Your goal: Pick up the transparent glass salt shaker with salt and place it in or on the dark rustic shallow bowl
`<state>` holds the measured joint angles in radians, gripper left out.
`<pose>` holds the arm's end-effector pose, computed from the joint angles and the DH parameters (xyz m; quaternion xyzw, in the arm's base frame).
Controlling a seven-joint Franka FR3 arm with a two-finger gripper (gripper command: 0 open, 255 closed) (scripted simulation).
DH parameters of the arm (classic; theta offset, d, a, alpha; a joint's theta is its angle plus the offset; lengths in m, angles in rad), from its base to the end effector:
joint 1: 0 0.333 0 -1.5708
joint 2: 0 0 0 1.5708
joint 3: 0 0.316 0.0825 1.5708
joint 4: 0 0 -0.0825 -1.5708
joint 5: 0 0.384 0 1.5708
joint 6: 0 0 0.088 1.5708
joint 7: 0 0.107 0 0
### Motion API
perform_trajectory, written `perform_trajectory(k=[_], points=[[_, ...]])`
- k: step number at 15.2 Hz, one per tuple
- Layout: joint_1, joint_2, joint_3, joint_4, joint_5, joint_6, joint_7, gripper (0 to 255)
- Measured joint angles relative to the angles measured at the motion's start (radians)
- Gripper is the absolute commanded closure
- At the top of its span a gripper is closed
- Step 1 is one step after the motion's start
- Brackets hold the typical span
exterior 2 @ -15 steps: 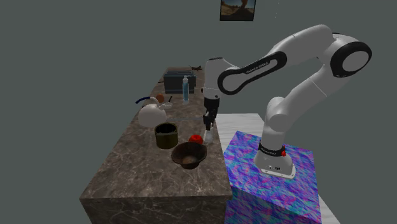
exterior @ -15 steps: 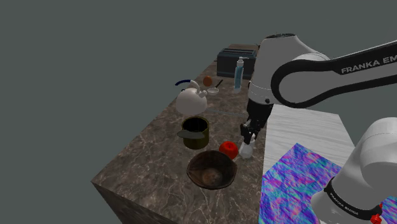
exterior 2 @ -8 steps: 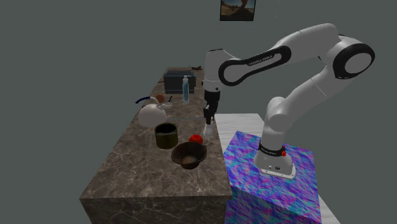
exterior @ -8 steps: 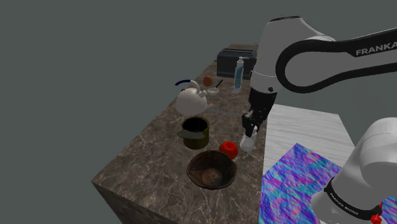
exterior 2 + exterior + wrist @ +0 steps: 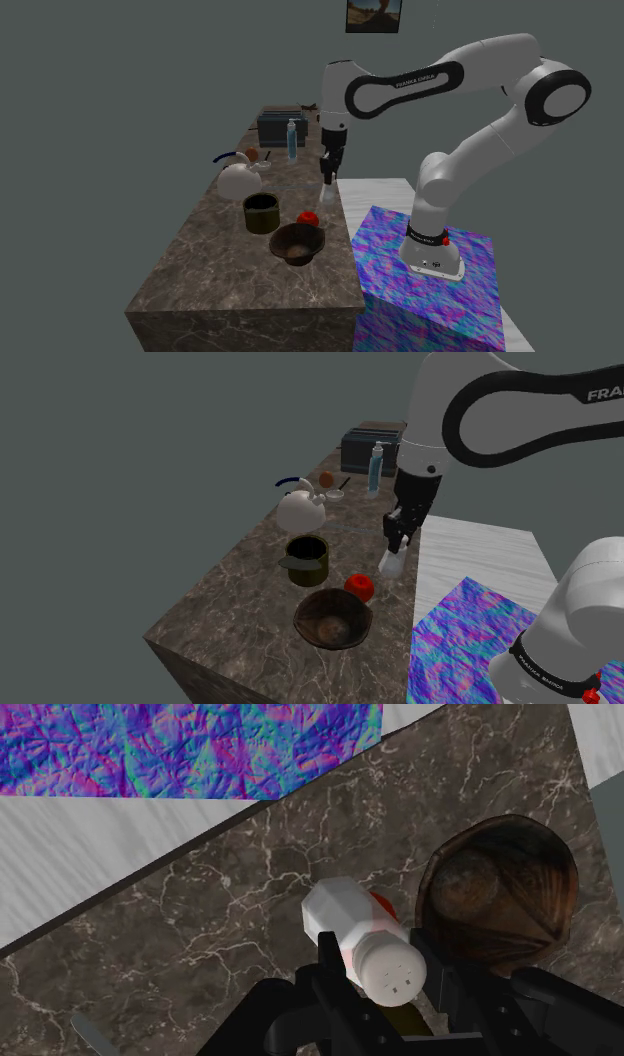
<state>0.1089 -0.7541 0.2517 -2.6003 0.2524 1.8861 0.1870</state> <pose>0.3039 0.1389 0.4829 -0.9991 -0.0171 -0.0063 0.0374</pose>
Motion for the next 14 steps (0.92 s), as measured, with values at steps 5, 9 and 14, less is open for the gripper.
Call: perform_trajectory(k=[5, 9, 14], points=[[-0.005, -0.004, -0.011, 0.065, -0.012, -0.068, 0.005, 255], [-0.008, -0.003, -0.019, 0.118, -0.020, -0.121, 0.011, 255], [0.013, 0.066, 0.066, 0.214, 0.017, -0.131, 0.107, 255]])
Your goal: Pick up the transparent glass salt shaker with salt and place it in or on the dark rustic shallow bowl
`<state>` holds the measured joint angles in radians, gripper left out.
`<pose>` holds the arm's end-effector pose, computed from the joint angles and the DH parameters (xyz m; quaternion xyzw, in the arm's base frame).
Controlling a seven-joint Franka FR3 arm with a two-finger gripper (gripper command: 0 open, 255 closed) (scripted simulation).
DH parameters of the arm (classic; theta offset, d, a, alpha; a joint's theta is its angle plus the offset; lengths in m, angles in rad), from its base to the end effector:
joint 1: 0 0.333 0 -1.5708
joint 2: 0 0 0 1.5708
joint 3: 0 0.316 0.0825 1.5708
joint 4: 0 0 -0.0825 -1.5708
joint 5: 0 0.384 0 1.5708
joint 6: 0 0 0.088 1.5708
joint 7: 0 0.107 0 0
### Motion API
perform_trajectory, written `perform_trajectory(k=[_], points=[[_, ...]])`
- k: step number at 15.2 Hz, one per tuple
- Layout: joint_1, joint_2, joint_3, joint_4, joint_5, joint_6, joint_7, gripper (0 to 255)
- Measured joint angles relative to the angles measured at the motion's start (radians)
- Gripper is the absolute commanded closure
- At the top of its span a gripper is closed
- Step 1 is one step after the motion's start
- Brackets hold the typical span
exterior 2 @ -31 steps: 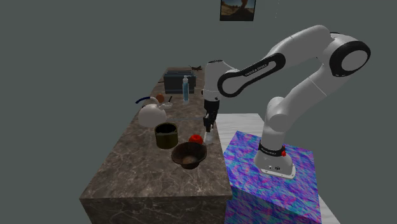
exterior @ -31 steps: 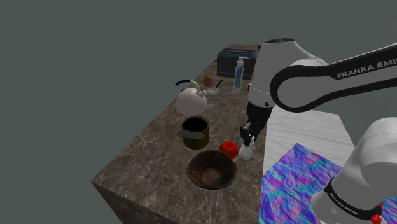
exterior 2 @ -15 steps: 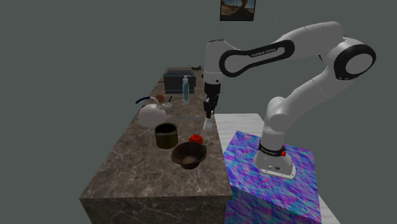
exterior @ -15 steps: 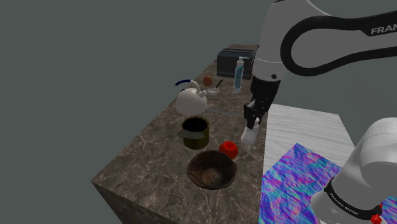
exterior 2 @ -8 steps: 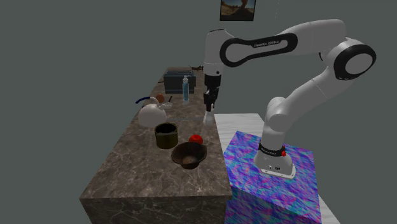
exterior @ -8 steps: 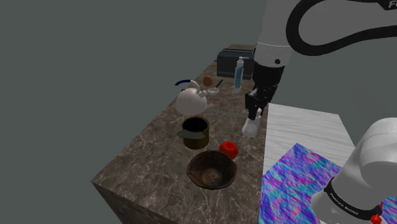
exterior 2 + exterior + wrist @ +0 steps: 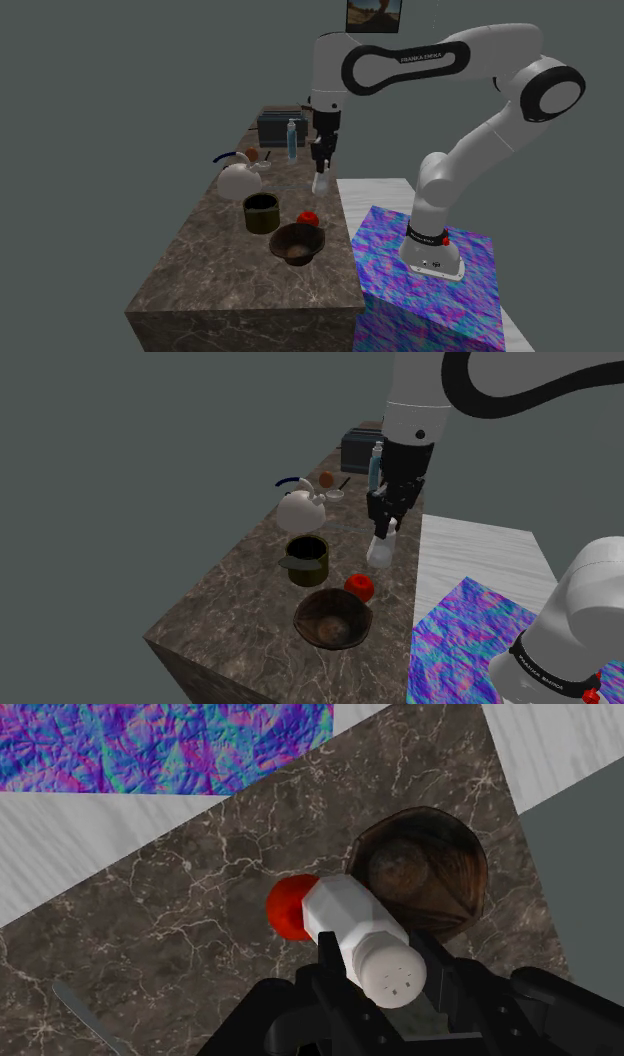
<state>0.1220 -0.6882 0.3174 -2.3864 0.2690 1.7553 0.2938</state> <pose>0.3060 0.1910 0.5460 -0.9991 -0.0175 -0.0064 0.0369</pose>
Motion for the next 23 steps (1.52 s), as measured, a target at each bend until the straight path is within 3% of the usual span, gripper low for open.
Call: perform_trajectory(k=[9, 23], points=[[0.009, 0.194, 0.185, 0.230, 0.022, 0.004, 0.210, 255], [0.018, 0.220, 0.232, 0.079, 0.043, 0.184, 0.210, 255]])
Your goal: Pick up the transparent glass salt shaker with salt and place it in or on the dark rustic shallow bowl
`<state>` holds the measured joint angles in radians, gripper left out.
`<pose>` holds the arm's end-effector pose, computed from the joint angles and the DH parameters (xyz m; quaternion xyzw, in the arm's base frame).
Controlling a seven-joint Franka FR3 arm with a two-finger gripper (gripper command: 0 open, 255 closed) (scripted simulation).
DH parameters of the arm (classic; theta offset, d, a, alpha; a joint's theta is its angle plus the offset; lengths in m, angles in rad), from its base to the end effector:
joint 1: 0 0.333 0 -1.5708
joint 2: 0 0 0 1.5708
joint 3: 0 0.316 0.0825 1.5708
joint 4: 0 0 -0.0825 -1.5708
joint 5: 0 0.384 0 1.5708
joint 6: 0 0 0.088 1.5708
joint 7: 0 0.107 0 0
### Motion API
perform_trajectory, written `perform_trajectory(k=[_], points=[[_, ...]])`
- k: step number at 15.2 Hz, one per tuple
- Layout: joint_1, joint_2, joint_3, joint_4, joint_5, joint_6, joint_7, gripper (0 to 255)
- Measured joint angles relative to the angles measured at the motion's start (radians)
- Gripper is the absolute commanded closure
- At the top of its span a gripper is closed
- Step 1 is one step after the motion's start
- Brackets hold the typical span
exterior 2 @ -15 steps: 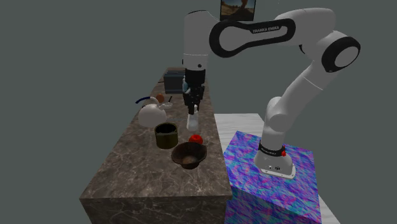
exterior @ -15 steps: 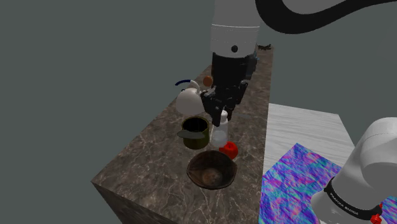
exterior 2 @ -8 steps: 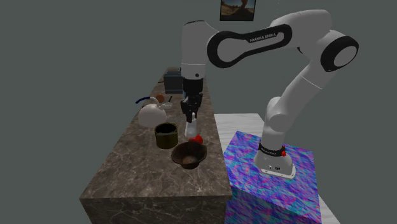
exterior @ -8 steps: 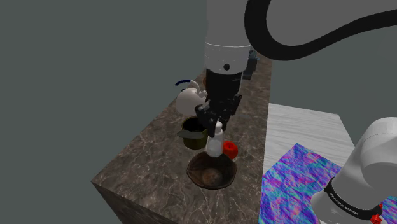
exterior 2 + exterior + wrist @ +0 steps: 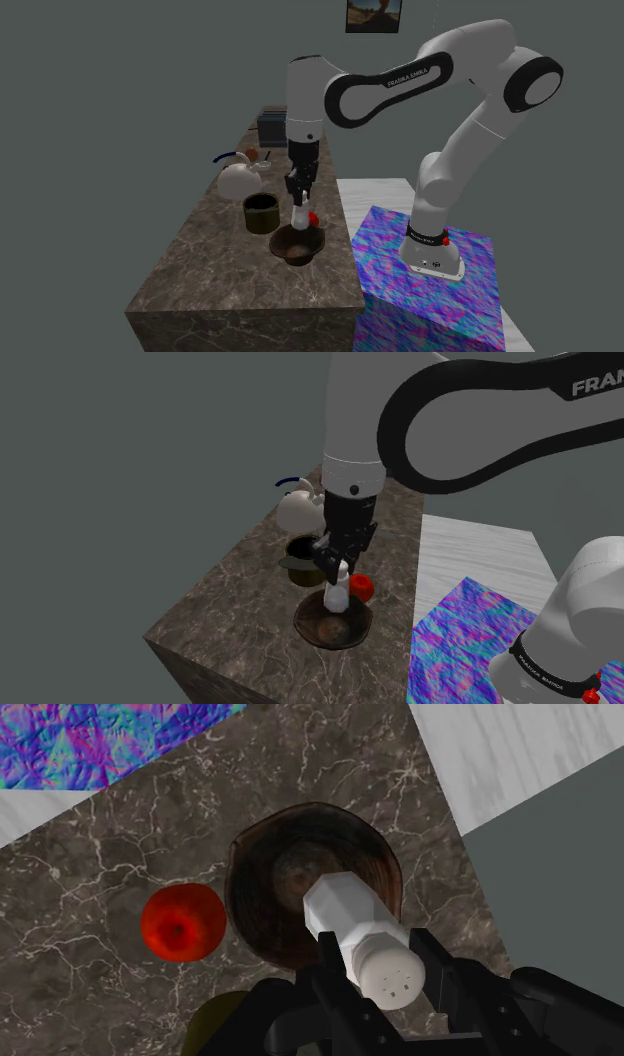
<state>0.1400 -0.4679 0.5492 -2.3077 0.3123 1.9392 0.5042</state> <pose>0.3111 0.3086 0.4992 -0.9991 -0.0172 -0.0060 0.0372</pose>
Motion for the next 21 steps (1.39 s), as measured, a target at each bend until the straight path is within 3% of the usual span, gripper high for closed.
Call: perform_trajectory(k=[6, 12, 13, 19, 21], points=[[0.001, 0.023, 0.022, -0.060, 0.007, 0.083, 0.000, 255], [0.002, 0.023, 0.024, -0.070, 0.009, 0.093, -0.001, 255], [0.002, 0.023, 0.024, -0.070, 0.009, 0.093, -0.001, 0], [0.002, 0.023, 0.024, -0.070, 0.009, 0.094, -0.001, 0], [0.000, 0.012, 0.011, -0.036, 0.004, 0.050, -0.002, 0]])
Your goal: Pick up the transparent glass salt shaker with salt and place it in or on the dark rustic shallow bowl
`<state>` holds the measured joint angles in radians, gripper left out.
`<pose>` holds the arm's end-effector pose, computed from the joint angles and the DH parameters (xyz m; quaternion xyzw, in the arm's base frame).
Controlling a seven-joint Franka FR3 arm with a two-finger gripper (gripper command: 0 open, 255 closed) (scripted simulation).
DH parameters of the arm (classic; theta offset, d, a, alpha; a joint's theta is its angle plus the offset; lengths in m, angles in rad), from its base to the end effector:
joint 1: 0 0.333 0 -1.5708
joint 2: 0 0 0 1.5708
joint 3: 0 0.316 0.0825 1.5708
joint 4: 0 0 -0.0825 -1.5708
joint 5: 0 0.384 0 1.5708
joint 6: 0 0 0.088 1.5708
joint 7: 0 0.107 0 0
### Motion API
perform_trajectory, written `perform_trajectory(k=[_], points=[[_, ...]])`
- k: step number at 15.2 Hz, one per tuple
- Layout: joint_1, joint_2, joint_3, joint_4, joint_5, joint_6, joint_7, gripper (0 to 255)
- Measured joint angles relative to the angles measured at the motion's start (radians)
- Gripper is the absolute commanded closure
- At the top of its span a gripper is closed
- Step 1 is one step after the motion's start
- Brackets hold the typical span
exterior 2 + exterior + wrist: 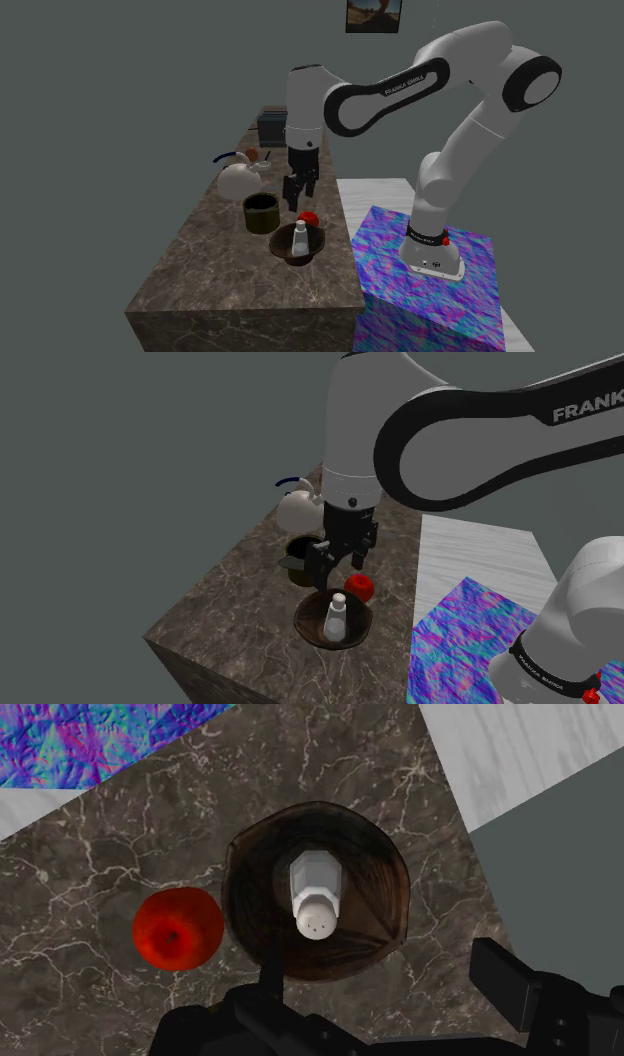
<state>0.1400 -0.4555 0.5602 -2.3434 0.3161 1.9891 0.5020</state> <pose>0.3122 0.3087 0.4815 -0.9991 -0.0170 -0.0069 0.0377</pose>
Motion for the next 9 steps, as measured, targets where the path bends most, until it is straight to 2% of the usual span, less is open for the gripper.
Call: perform_trajectory(k=[3, 9], points=[[0.000, -0.025, -0.022, 0.051, -0.005, -0.076, -0.002, 0], [-0.001, -0.026, -0.024, 0.062, -0.007, -0.090, 0.000, 0]])
